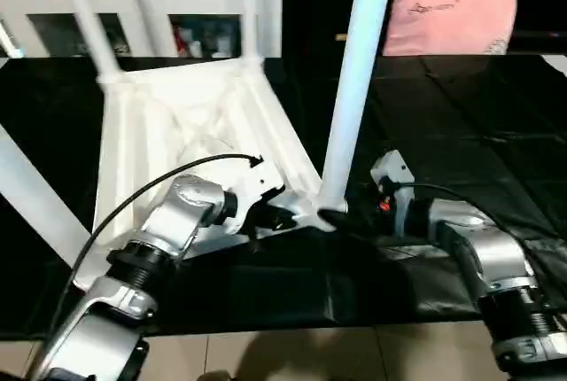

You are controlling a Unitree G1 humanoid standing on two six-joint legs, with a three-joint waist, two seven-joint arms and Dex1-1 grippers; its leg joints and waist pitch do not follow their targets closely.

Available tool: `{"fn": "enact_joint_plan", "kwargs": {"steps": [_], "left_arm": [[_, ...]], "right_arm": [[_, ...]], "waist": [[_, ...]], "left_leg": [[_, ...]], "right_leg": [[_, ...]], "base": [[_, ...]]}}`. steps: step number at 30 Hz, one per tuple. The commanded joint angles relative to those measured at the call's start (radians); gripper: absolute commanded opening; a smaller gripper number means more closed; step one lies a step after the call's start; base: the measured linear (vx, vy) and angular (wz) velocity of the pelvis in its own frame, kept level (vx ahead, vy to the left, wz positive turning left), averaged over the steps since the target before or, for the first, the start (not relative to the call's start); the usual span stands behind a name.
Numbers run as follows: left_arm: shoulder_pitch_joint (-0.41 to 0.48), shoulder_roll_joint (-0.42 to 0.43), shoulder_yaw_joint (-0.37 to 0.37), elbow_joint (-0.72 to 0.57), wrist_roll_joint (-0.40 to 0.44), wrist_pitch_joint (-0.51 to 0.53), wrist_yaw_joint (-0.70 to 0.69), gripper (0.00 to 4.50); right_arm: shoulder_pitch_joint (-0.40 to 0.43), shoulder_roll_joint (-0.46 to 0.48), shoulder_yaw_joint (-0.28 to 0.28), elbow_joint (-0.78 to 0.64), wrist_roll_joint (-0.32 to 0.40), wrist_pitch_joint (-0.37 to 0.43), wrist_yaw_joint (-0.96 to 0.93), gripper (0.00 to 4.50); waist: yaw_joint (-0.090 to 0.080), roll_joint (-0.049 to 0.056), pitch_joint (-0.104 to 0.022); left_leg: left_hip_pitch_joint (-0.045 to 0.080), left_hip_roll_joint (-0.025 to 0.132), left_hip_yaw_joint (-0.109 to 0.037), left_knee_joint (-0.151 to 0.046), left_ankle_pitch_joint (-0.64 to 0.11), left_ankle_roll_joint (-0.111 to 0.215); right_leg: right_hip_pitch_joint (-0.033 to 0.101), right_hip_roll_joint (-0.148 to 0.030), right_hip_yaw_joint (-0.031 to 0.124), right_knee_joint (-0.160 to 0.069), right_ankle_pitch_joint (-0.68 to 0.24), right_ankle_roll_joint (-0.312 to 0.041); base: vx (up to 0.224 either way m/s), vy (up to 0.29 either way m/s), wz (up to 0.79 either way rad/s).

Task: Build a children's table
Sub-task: Rotate leg to tighten

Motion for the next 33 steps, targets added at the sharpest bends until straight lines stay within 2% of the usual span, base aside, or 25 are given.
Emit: {"fn": "enact_joint_plan", "kwargs": {"steps": [1, 3, 7, 8, 14, 19, 21, 23, 24, 29, 30, 33], "left_arm": [[-0.008, -0.005, -0.04, -0.066, -0.041, -0.044, -0.12, 0.0], [-0.002, 0.017, -0.055, -0.086, -0.046, -0.05, -0.169, 0.0], [-0.002, 0.042, -0.077, -0.096, -0.042, -0.075, -0.226, 0.0], [-0.003, 0.048, -0.082, -0.096, -0.041, -0.082, -0.239, 0.0], [-0.004, 0.077, -0.115, -0.124, -0.043, -0.116, -0.322, 0.0], [-0.003, 0.083, -0.124, -0.13, -0.041, -0.126, -0.335, 0.0], [-0.001, 0.083, -0.124, -0.131, -0.042, -0.128, -0.335, 0.0], [-0.001, 0.083, -0.126, -0.13, -0.042, -0.132, -0.337, 0.0], [-0.001, 0.083, -0.126, -0.13, -0.042, -0.132, -0.337, 0.0], [-0.002, 0.081, -0.128, -0.126, -0.04, -0.133, -0.339, 0.0], [-0.002, 0.081, -0.129, -0.124, -0.04, -0.133, -0.337, 0.0], [-0.001, 0.082, -0.13, -0.123, -0.04, -0.132, -0.335, 0.0]], "right_arm": [[-0.017, -0.01, 0.02, 0.0, 0.025, -0.011, 0.076, 4.46], [-0.03, -0.023, 0.03, 0.012, 0.033, -0.006, 0.119, 4.46], [-0.042, -0.04, 0.048, 0.01, 0.04, 0.0, 0.188, 4.46], [-0.046, -0.048, 0.061, 0.009, 0.041, -0.002, 0.21, 4.46], [-0.049, -0.068, 0.113, 0.013, 0.035, -0.037, 0.307, 4.46], [-0.049, -0.068, 0.121, 0.028, 0.036, -0.043, 0.335, 4.46], [-0.049, -0.066, 0.121, 0.031, 0.035, -0.046, 0.336, 4.2], [-0.049, -0.065, 0.127, 0.03, 0.037, -0.047, 0.337, 4.2], [-0.049, -0.065, 0.127, 0.03, 0.037, -0.047, 0.337, 4.0], [-0.048, -0.066, 0.138, 0.034, 0.033, -0.05, 0.35, 3.61], [-0.046, -0.067, 0.141, 0.032, 0.032, -0.047, 0.356, 3.38], [-0.047, -0.067, 0.142, 0.033, 0.032, -0.048, 0.36, 3.23]], "waist": [[0.0, -0.004, -0.069], [0.008, -0.002, -0.071], [0.024, -0.001, -0.068], [0.026, -0.005, -0.069], [0.029, -0.007, -0.069], [0.03, -0.008, -0.07], [0.03, -0.008, -0.07], [0.028, -0.007, -0.071], [0.026, -0.008, -0.07], [0.023, -0.006, -0.071], [0.022, -0.006, -0.071], [0.023, -0.006, -0.071]], "left_leg": [[-0.001, 0.042, -0.005, -0.065, -0.149, 0.081], [0.001, 0.045, -0.006, -0.065, -0.14, 0.079], [0.007, 0.047, -0.005, -0.067, -0.154, 0.063], [0.007, 0.046, -0.004, -0.066, -0.158, 0.058], [0.001, 0.045, -0.007, -0.067, -0.155, 0.054], [0.0, 0.044, -0.007, -0.067, -0.152, 0.054], [0.0, 0.043, -0.006, -0.066, -0.146, 0.053], [-0.001, 0.042, -0.007, -0.065, -0.147, 0.053], [-0.002, 0.043, -0.008, -0.066, -0.148, 0.054], [-0.001, 0.042, -0.007, -0.065, -0.149, 0.055], [-0.001, 0.042, -0.007, -0.065, -0.148, 0.055], [-0.001, 0.043, -0.007, -0.065, -0.148, 0.056]], "right_leg": [[0.06, -0.068, 0.062, -0.065, -0.228, -0.192], [0.059, -0.068, 0.062, -0.062, -0.225, -0.199], [0.054, -0.07, 0.064, -0.066, -0.264, -0.19], [0.054, -0.07, 0.064, -0.066, -0.265, -0.189], [0.058, -0.072, 0.063, -0.067, -0.289, -0.17], [0.059, -0.071, 0.063, -0.066, -0.287, -0.17], [0.059, -0.07, 0.062, -0.066, -0.286, -0.17], [0.06, -0.069, 0.061, -0.066, -0.289, -0.168], [0.06, -0.069, 0.061, -0.066, -0.288, -0.168], [0.06, -0.068, 0.061, -0.067, -0.288, -0.17], [0.06, -0.067, 0.061, -0.066, -0.285, -0.171], [0.06, -0.068, 0.061, -0.065, -0.281, -0.174]], "base": [[0.0, 0.0, 0.0], [0.0, 0.0, 0.0], [0.0, 0.0, 0.0], [0.0, 0.0, 0.0], [0.0, 0.0, 0.0], [0.0, 0.0, 0.0], [0.0, 0.0, 0.0], [0.0, 0.0, 0.0], [0.0, 0.0, 0.0], [0.0, 0.0, 0.0], [0.0, 0.0, 0.0], [0.0, 0.0, 0.0]]}}
